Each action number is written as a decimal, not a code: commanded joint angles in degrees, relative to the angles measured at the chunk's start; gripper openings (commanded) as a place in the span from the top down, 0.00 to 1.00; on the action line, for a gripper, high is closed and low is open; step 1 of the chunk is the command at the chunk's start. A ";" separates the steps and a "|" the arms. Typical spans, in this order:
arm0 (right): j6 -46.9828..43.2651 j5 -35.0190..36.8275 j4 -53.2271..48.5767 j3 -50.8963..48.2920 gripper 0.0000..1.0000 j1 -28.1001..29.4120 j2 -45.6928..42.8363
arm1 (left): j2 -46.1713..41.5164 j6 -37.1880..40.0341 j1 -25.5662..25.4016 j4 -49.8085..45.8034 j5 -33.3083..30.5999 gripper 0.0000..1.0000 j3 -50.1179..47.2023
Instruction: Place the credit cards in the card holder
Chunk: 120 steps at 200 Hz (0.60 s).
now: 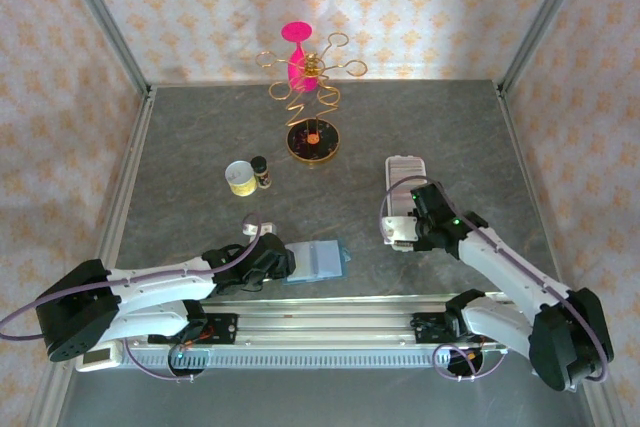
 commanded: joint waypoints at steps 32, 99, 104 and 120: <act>0.81 1.88 1.01 -0.41 0.83 -0.03 -2.59 | 2.20 -0.39 -0.27 6.81 4.32 0.51 -0.96; 1.34 2.12 -0.23 0.93 0.89 0.05 -3.26 | 1.95 -0.42 -0.28 6.81 4.78 0.48 -1.18; 1.30 2.18 -0.41 1.09 0.90 0.01 -3.29 | 1.93 -0.44 -0.29 6.81 4.76 0.48 -1.23; 1.75 1.80 -1.30 1.82 0.93 0.00 -3.25 | 1.77 -0.48 -0.36 6.81 4.83 0.48 -1.27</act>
